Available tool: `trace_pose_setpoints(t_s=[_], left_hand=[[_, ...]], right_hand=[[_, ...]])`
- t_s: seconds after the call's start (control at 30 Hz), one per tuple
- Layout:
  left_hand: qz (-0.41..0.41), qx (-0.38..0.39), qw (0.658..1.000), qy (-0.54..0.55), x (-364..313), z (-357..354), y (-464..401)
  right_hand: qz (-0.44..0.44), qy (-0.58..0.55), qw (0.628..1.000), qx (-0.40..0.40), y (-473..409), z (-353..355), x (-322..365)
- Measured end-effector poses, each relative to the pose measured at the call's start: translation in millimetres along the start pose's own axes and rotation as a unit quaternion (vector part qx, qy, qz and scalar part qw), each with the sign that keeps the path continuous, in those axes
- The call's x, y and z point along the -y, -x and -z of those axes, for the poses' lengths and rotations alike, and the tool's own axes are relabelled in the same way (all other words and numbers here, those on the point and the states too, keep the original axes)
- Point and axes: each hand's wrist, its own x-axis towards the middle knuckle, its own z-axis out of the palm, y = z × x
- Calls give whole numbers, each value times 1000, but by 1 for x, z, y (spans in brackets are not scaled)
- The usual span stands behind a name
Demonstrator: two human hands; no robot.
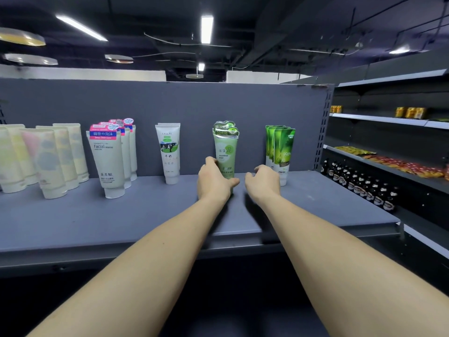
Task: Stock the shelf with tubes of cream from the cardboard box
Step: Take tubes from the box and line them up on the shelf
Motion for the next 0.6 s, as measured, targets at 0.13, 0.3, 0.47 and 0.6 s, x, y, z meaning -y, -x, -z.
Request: trace_pose_setpoints(t_s=[0.13, 0.3, 0.47, 0.6], left_hand=[[6, 0, 1000, 2, -2, -1, -2], [16, 11, 1000, -6, -4, 4, 3], [13, 16, 999, -49, -5, 21, 16], [-17, 18, 996, -87, -2, 39, 38]], right_hand=[[0, -2, 1000, 1, 2, 0, -1], [14, -4, 1000, 0, 11, 5, -5], [29, -26, 999, -2, 27, 16, -9], [33, -34, 999, -9, 47, 24, -6]])
